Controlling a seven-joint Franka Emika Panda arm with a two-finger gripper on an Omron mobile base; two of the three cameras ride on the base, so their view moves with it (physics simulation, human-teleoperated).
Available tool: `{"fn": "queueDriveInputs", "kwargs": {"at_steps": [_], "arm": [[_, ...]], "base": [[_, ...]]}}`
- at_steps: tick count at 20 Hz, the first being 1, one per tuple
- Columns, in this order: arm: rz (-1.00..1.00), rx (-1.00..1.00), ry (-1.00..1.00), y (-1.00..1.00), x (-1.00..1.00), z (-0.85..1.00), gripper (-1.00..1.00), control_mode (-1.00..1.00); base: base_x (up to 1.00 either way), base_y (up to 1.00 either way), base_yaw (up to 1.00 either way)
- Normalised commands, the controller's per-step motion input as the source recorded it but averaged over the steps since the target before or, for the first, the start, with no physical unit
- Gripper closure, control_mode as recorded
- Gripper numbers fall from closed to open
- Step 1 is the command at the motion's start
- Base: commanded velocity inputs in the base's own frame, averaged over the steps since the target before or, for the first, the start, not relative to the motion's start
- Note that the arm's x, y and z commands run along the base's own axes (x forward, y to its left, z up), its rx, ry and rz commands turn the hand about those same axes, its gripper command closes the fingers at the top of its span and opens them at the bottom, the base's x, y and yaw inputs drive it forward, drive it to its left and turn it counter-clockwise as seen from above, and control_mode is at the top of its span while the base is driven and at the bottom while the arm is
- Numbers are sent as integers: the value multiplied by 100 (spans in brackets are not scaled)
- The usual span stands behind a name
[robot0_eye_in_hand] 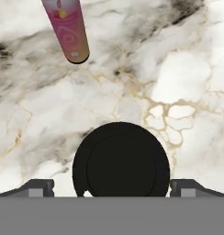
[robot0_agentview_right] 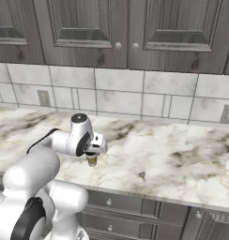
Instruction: Move the drinks to the dining counter.
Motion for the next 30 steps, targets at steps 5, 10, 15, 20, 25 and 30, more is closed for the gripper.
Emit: {"fn": "queueDriveInputs", "kwargs": {"at_steps": [5,10,15,20,25,30], "arm": [[0,0,0,0,2,-26,-100,-100],[0,0,0,0,0,-32,100,-100],[0,0,0,0,0,-10,100,-100],[3,0,-12,-1,-36,8,100,-100],[9,7,-27,-23,-71,67,100,-100],[11,6,-22,-4,-76,67,100,-100]], "base": [[0,0,0],[0,0,0],[0,0,0],[0,0,0],[0,0,0],[0,0,0]]}}
